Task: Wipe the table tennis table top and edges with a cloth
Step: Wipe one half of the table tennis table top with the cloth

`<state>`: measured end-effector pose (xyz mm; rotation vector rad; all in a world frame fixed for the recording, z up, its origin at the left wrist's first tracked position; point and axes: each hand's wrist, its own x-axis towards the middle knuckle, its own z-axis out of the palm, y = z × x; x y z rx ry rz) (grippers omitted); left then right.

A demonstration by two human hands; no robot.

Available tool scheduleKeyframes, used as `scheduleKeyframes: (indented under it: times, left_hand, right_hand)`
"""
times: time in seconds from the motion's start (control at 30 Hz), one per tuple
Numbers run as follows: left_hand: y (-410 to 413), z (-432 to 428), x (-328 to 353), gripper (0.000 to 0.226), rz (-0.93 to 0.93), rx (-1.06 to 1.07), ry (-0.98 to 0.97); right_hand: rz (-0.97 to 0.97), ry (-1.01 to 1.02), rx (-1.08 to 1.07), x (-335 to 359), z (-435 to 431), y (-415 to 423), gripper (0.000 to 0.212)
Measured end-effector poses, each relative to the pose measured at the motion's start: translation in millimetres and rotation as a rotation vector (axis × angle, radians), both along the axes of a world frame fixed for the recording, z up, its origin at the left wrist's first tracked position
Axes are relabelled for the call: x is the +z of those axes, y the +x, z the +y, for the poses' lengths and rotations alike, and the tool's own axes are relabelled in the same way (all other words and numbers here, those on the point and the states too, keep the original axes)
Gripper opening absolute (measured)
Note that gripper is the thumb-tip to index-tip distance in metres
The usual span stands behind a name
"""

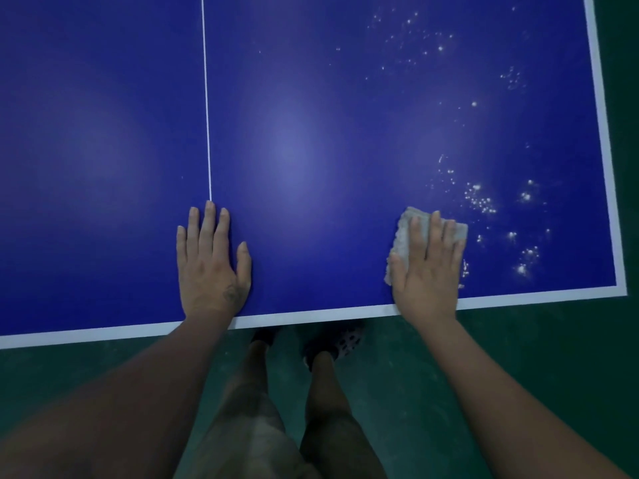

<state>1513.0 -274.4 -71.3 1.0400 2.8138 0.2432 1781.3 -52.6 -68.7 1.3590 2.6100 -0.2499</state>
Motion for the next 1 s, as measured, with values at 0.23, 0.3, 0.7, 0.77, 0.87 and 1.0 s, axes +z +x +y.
scheduleKeyframes:
  times: [0.23, 0.3, 0.7, 0.77, 0.87, 1.0]
  left_hand:
    - [4, 3, -2, 0.066, -0.001, 0.01, -0.035]
    - [9, 13, 1, 0.062, -0.008, 0.053, -0.018]
    - [82, 125, -9, 0.07, 0.004, -0.034, -0.102]
    - [82, 124, -9, 0.069, 0.013, -0.036, -0.096]
    - [82, 127, -11, 0.069, 0.013, -0.03, -0.074]
    - [83, 126, -11, 0.069, -0.007, -0.026, -0.04]
  right_hand:
    - [0.161, -0.04, 0.25, -6, -66, -36, 0.071]
    - [0.153, -0.039, 0.257, -6, -57, -23, 0.072]
    - [0.045, -0.023, 0.118, -1, 27, 55, 0.067]
    - [0.072, -0.026, 0.181, -1, 17, 27, 0.066]
    - [0.132, -0.039, 0.358, -1, 17, -17, 0.066]
    - [0.165, -0.016, 0.542, -10, 73, -36, 0.064]
